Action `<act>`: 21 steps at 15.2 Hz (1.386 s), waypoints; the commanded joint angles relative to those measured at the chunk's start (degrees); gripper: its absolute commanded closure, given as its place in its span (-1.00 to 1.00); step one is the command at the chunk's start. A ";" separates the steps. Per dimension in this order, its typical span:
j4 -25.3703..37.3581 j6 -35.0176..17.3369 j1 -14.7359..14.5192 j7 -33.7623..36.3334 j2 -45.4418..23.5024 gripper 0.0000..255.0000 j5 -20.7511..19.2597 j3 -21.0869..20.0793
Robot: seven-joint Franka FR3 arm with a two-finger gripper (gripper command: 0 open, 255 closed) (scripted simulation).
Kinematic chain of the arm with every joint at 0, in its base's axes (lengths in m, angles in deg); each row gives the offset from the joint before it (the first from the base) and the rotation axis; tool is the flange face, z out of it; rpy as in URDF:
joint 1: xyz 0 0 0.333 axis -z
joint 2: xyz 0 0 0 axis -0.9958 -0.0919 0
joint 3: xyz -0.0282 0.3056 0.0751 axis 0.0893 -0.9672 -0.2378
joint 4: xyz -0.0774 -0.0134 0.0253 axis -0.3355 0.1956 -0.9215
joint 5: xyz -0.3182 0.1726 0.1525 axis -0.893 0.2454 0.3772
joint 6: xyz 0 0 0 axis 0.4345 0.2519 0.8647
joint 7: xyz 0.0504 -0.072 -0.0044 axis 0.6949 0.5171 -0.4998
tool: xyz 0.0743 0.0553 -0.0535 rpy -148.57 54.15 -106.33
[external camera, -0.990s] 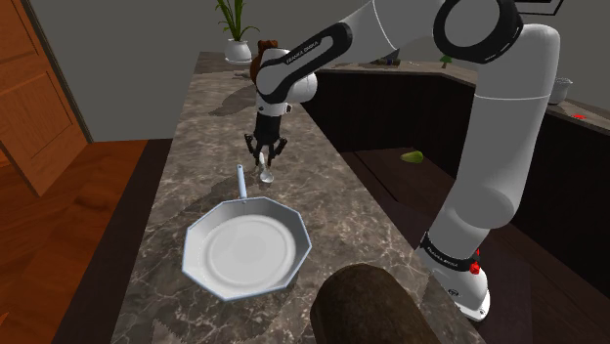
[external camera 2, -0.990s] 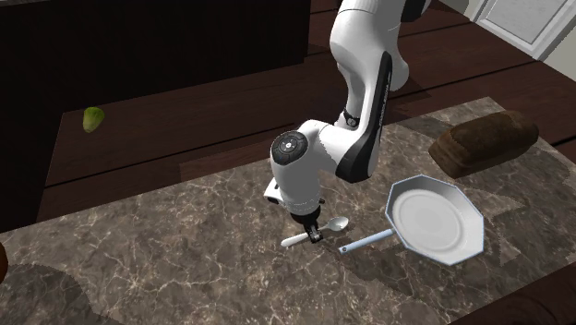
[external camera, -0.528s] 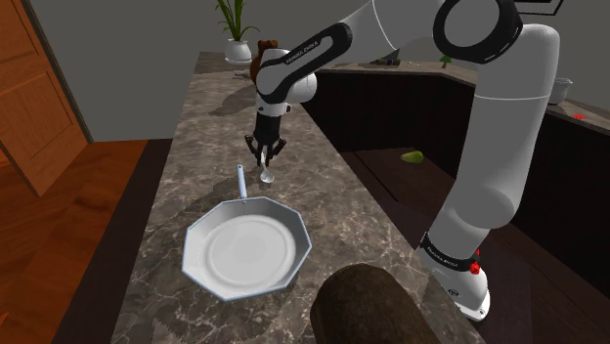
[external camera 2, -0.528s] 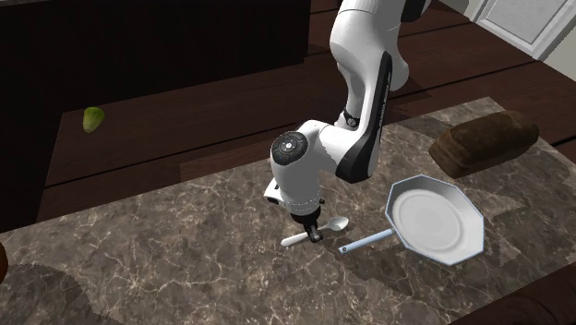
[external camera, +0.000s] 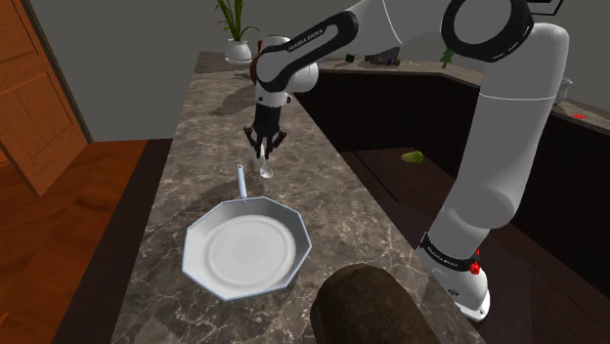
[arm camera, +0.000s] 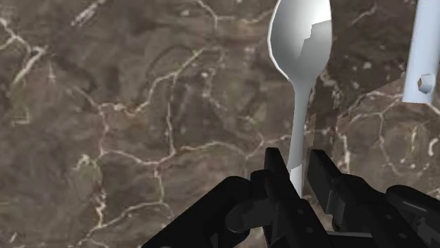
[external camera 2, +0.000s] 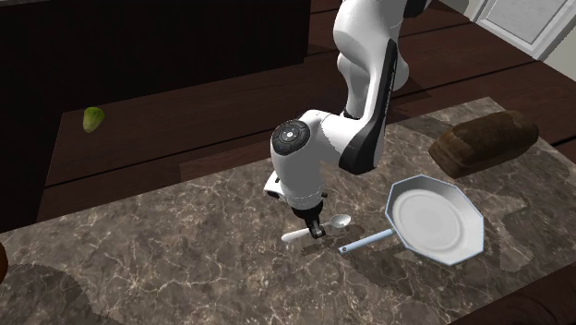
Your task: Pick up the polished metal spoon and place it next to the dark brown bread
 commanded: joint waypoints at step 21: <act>10.23 15.53 0.41 2.77 5.49 1.00 -0.82 0.25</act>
